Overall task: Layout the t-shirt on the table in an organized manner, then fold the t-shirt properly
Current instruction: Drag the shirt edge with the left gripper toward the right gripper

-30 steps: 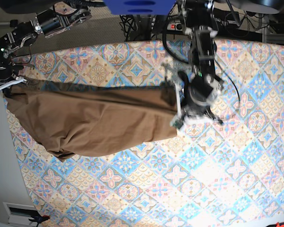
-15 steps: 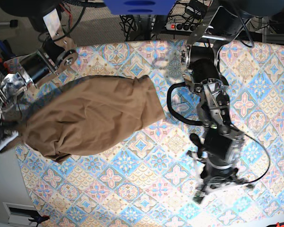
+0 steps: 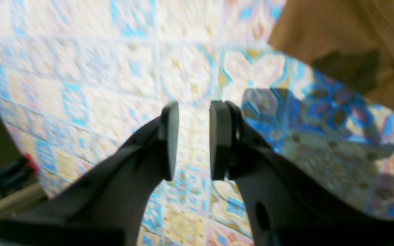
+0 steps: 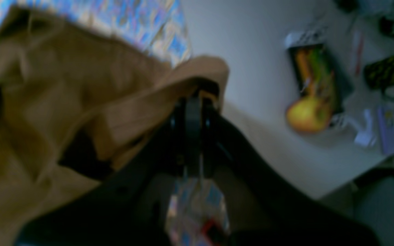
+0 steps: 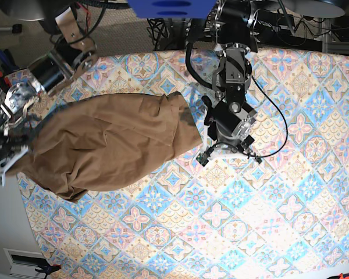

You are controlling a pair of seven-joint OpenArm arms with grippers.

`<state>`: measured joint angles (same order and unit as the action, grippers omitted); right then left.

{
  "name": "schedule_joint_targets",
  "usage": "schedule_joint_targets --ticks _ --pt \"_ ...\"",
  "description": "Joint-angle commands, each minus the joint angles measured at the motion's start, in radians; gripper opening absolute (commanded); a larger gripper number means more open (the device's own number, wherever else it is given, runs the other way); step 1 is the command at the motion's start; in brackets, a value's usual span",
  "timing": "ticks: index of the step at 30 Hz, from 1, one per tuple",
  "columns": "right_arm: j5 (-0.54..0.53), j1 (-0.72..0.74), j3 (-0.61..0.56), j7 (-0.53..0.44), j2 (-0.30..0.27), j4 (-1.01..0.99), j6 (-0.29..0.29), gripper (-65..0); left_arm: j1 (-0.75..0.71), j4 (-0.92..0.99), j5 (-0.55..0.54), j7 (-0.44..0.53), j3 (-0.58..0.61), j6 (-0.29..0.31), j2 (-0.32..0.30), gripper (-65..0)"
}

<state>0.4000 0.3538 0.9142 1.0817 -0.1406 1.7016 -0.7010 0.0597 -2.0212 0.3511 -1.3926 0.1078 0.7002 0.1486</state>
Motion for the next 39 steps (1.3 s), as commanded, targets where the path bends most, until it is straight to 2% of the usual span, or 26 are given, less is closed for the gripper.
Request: schedule_joint_targets --ticks 1,6,12,16,19,21,26,31,34,37,39 --pt "-0.002 0.015 -0.004 -0.022 -0.020 0.016 0.003 -65.0 0.018 -0.013 -0.027 0.020 -0.001 -0.002 0.008 -49.9" --pt "0.001 0.003 -0.004 -0.065 -0.020 0.016 0.003 -65.0 -0.024 0.075 -0.097 0.039 -0.001 -0.002 0.008 -49.4" --pt "-0.002 -0.028 -0.002 -0.068 -0.020 0.016 0.003 -65.0 -0.030 0.135 -0.185 0.098 -0.006 -0.002 0.008 -50.0" --pt "-0.002 -0.034 -0.002 -0.070 -0.020 0.016 0.003 -65.0 -0.031 0.138 -0.294 0.143 -0.122 -0.002 0.008 -49.2" --pt "-0.002 -0.034 0.000 -0.070 -0.020 0.016 0.003 -65.0 -0.030 0.172 -0.376 0.161 -0.217 -0.002 0.008 -45.8" --pt "-0.002 -0.035 0.000 -0.070 -0.020 0.016 0.003 -65.0 -0.014 0.216 -0.409 0.164 -0.259 -0.002 0.008 -41.3" --pt "-0.002 -0.058 0.000 -0.070 -0.020 0.016 0.003 -65.0 -0.002 0.316 -0.456 0.164 -0.240 -0.002 0.008 -32.0" --pt "-0.002 -0.062 0.000 -0.071 -0.020 0.016 0.003 -65.0 -0.002 0.330 -0.475 0.190 -0.199 -0.002 0.008 -32.1" --pt "-0.002 -0.062 0.000 -0.071 -0.020 0.016 0.003 -65.0 0.015 0.423 -0.469 0.236 -0.199 -0.002 0.008 -32.1" --pt "-0.002 -0.062 0.000 -0.073 -0.020 0.016 0.003 -65.0 0.061 0.547 -0.473 0.247 -0.201 -0.002 0.008 -32.1" --pt "-0.002 -0.062 0.000 -0.094 -0.020 0.016 0.003 -65.0 0.068 0.563 -0.478 0.247 -0.199 -0.002 0.008 -32.5"
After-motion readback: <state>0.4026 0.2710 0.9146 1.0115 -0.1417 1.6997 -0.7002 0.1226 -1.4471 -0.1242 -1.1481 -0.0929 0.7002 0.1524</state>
